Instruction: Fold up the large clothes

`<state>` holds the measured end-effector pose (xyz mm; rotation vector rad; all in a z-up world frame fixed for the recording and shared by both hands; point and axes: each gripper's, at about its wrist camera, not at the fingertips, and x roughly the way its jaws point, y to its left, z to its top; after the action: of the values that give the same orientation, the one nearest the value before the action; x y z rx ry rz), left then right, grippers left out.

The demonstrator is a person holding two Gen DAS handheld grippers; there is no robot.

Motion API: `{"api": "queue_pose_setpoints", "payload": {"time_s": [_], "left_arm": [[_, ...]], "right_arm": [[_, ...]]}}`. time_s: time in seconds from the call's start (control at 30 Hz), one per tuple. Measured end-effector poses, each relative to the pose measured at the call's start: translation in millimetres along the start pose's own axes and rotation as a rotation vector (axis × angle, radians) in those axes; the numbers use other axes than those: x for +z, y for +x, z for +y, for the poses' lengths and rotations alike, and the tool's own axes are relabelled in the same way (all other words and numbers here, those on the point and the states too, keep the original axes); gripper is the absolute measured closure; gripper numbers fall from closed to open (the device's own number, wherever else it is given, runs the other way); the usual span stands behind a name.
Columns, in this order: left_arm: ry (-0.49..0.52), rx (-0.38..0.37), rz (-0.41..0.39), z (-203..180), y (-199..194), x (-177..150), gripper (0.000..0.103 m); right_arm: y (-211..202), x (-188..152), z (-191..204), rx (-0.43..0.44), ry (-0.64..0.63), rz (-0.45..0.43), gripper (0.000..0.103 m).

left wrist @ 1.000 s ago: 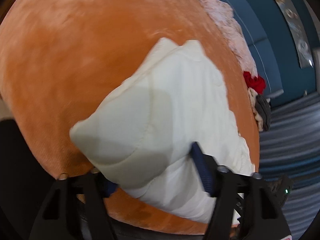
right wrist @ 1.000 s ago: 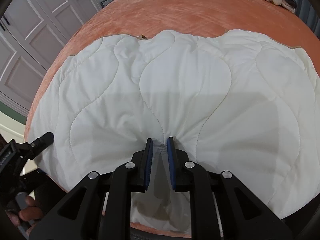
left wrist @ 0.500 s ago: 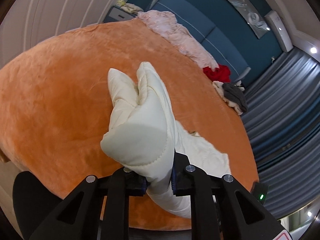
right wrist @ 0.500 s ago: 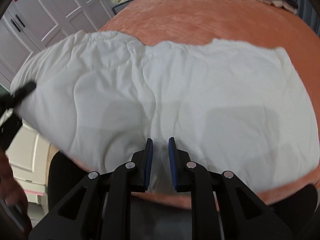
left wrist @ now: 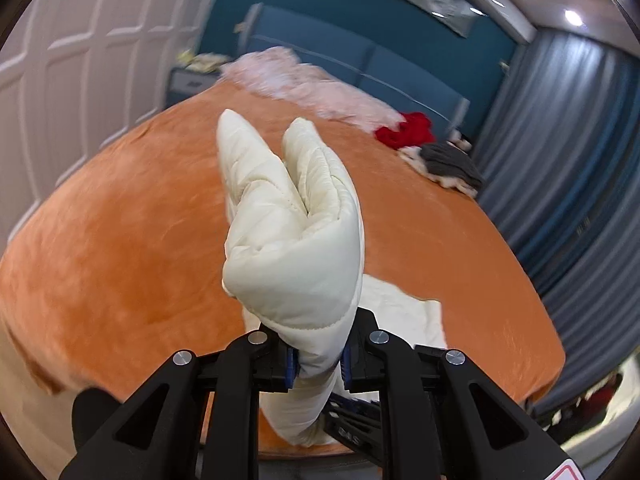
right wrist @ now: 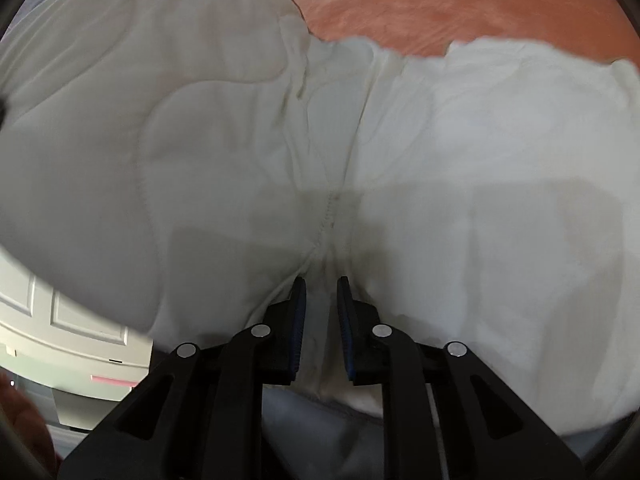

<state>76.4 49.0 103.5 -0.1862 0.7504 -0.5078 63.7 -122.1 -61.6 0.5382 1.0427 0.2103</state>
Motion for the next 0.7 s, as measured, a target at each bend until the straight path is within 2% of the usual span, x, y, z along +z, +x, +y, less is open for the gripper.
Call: {"api": "queue_pose_setpoints", "payload": {"time_s": [0.13, 0.3, 0.47, 0.57, 0.63, 0.7], "left_arm": [[0.081, -0.065, 0.03, -41.5, 21.9, -1.8, 0.091], [0.18, -0.115, 0.13, -94.8, 66.9, -23.4, 0.09], [0.241, -0.105, 0.268, -119.9, 115.6, -58.4, 0.089], [0.27, -0.084, 0.302, -128.1, 128.6, -77.6, 0.087], [0.29, -0.068, 0.318, -133.7, 133.0, -86.2, 0.083], [0.298, -0.054, 0.322, -134.8, 134.5, -91.6, 0.082]], "right_arm": [[-49.3, -13.0, -41.6, -0.052, 0.089, -0.051, 0.086], [-95.0, -36.0, -95.1, -0.156, 0.183, -0.094, 0.086], [-115.8, -50.8, -122.4, -0.214, 0.236, -0.104, 0.085], [-122.8, -57.0, -127.2, -0.246, 0.237, -0.111, 0.075], [-121.9, -47.8, -129.9, -0.259, 0.229, -0.113, 0.072], [-123.2, -53.5, -122.9, -0.267, 0.224, -0.121, 0.066]]}}
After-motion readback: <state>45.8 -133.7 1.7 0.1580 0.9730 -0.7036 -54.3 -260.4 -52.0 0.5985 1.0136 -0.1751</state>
